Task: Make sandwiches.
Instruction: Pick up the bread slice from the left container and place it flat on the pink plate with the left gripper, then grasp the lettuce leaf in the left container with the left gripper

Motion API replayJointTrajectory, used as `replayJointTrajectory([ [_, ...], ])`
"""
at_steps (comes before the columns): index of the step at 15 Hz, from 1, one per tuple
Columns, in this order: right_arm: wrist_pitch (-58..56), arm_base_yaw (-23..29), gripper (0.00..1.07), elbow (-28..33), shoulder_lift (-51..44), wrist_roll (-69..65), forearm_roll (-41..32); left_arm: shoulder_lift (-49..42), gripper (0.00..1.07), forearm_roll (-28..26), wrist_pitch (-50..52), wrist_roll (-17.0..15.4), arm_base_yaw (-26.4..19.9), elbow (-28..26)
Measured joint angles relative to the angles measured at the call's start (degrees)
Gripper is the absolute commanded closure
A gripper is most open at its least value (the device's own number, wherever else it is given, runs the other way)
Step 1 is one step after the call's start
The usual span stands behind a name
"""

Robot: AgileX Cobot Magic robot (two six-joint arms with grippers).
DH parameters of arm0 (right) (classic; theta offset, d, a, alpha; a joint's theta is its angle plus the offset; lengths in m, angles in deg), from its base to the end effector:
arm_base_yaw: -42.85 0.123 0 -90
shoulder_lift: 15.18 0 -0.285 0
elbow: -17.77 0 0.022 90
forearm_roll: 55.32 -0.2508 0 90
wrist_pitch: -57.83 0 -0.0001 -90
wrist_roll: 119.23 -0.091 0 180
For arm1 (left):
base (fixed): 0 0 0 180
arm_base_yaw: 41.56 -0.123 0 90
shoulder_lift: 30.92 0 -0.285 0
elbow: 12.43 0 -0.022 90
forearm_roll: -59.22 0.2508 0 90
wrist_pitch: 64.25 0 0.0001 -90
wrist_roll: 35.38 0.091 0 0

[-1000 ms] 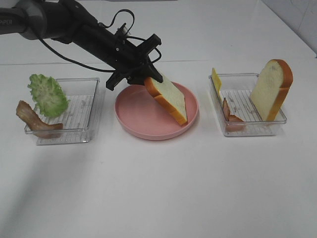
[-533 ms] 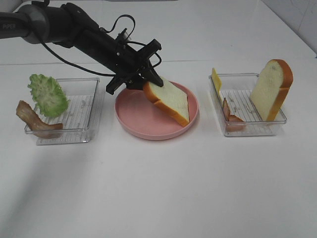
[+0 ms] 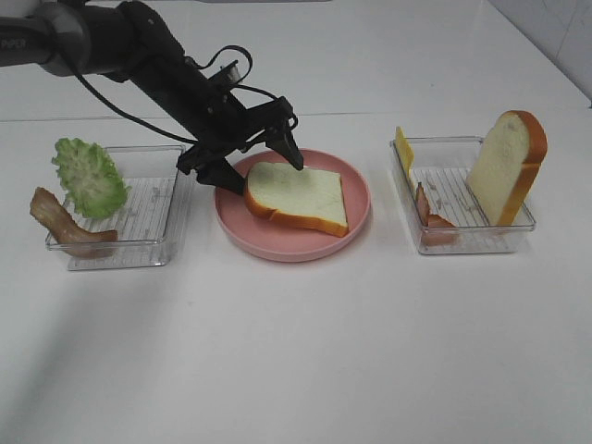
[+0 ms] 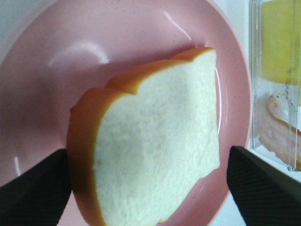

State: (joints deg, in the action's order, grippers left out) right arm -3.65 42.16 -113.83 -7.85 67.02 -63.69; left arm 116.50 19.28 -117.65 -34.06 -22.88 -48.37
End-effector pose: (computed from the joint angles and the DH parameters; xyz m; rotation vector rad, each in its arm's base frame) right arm -0.0073 0.0117 0.2778 -0.1076 2.0356 0.0989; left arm 0.4695 -0.2083 0.1331 -0.0044 2.8352 -0.9403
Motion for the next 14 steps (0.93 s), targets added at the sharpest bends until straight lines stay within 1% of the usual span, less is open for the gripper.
replayJointTrajectory([
  [4,0.0,0.0,0.29,0.0,0.0,0.0,0.0,-4.13,0.22,8.31,-1.43,0.0,0.0,-0.63],
  [7,0.0,0.0,0.29,0.0,0.0,0.0,0.0,-7.91,0.22,16.04,-5.27,-0.52,0.0,-4.24],
  [8,0.0,0.0,0.29,0.0,0.0,0.0,0.0,-9.34,0.22,18.62,-7.28,-1.66,0.0,-5.61],
  [10,0.0,0.0,0.29,0.0,0.0,0.0,0.0,-11.63,0.22,24.06,-11.52,-4.98,0.0,-7.91],
  [12,0.0,0.0,0.29,0.0,0.0,0.0,0.0,-13.92,0.22,29.91,-14.38,-8.31,-0.06,-8.42],
  [14,0.0,0.0,0.29,0.0,0.0,0.0,0.0,-15.01,0.22,33.75,-15.93,-11.17,-1.49,-8.42],
])
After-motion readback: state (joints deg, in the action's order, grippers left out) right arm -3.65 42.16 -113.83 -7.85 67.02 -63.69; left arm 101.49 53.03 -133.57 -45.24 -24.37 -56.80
